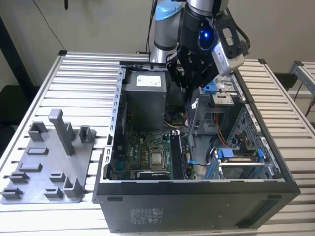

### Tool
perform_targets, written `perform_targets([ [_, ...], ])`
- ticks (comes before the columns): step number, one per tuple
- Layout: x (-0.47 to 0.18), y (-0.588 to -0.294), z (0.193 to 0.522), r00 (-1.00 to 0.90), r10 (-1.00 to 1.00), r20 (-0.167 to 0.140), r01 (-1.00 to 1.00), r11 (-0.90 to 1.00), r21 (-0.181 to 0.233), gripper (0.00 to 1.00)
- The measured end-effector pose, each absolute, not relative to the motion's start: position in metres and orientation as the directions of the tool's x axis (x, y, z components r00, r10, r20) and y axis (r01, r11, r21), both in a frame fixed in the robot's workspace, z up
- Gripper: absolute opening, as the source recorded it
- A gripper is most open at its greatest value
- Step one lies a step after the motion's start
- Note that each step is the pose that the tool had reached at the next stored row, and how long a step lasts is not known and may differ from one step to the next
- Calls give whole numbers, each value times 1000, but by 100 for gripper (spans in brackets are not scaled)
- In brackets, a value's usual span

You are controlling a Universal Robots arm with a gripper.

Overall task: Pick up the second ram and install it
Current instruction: 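Insert the second ram into the second slot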

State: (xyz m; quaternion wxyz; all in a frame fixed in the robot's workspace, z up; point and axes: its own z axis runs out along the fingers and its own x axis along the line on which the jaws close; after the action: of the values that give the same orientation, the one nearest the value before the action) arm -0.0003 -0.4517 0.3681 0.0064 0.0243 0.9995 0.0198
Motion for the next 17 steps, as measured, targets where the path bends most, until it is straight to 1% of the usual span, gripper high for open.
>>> perform_targets([
  [17,0,-453,351,-999,49,-12,48,998,40,14],
])
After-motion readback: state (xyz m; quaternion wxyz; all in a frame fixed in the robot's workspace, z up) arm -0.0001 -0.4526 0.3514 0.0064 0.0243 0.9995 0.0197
